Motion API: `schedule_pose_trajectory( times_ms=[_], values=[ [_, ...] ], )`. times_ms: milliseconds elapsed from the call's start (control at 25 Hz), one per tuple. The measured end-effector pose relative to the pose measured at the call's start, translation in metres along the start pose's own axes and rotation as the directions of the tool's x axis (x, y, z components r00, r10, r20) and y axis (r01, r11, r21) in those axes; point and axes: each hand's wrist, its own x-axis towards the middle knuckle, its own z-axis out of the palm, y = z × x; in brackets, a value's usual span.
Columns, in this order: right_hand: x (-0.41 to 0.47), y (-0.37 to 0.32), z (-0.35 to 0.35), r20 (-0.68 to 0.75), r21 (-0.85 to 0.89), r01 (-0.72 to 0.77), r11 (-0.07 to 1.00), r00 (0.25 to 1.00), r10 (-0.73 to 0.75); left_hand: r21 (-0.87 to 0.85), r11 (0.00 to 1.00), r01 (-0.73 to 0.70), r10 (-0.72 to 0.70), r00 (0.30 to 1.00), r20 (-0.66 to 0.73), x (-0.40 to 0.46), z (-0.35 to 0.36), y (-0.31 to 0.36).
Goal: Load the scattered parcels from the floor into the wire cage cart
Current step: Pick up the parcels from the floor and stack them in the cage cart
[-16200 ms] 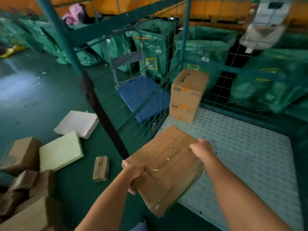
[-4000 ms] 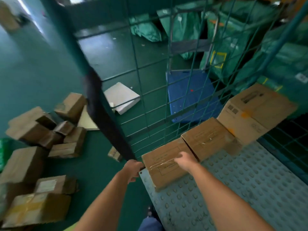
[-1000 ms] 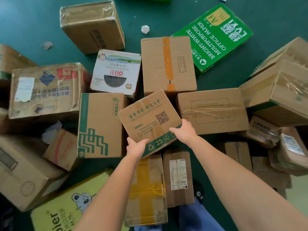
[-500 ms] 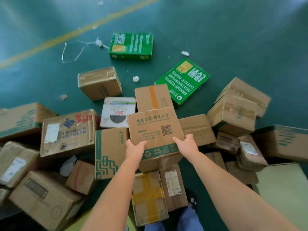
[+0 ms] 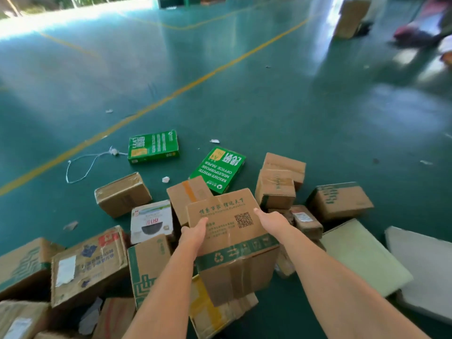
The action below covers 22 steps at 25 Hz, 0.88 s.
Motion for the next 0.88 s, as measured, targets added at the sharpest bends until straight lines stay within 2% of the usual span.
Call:
schedule_pose_trajectory(
  times_ms=[120, 240, 360, 680, 800, 880],
  values=[
    [-0.05, 0.05, -0.028, -0.033, -0.009, -0.016, 1.0, 0.999, 0.016, 0.064, 0.998, -0.013, 0.009, 0.998, 0.056, -0.054, 0.02, -0.021],
    [-0.104, 0.112, -0.048, 0.058, 0.075, -0.1, 0.992, 0.994, 0.096, 0.269, 0.959, -0.09, 0.079, 0.996, 0.051, -0.113, 0.043, -0.055],
    [-0.153, 0.172, -0.055, 0.081, 0.201, -0.213, 0.956, 0.976, 0.2, 0.438, 0.889, -0.135, 0.117, 0.991, 0.067, -0.164, 0.062, -0.096],
    [-0.259, 0.276, -0.051, 0.048, 0.288, -0.372, 0.882, 0.926, 0.375, 0.515, 0.856, -0.04, -0.071, 0.979, 0.194, -0.243, 0.086, -0.172],
    [-0.297, 0.3, -0.041, 0.039, 0.372, -0.434, 0.821, 0.891, 0.453, 0.605, 0.792, -0.078, -0.071, 0.973, 0.219, -0.256, 0.085, -0.191],
    [-0.311, 0.32, -0.023, 0.005, 0.389, -0.427, 0.817, 0.887, 0.461, 0.646, 0.761, -0.068, -0.113, 0.966, 0.234, -0.268, 0.077, -0.208]
  ],
)
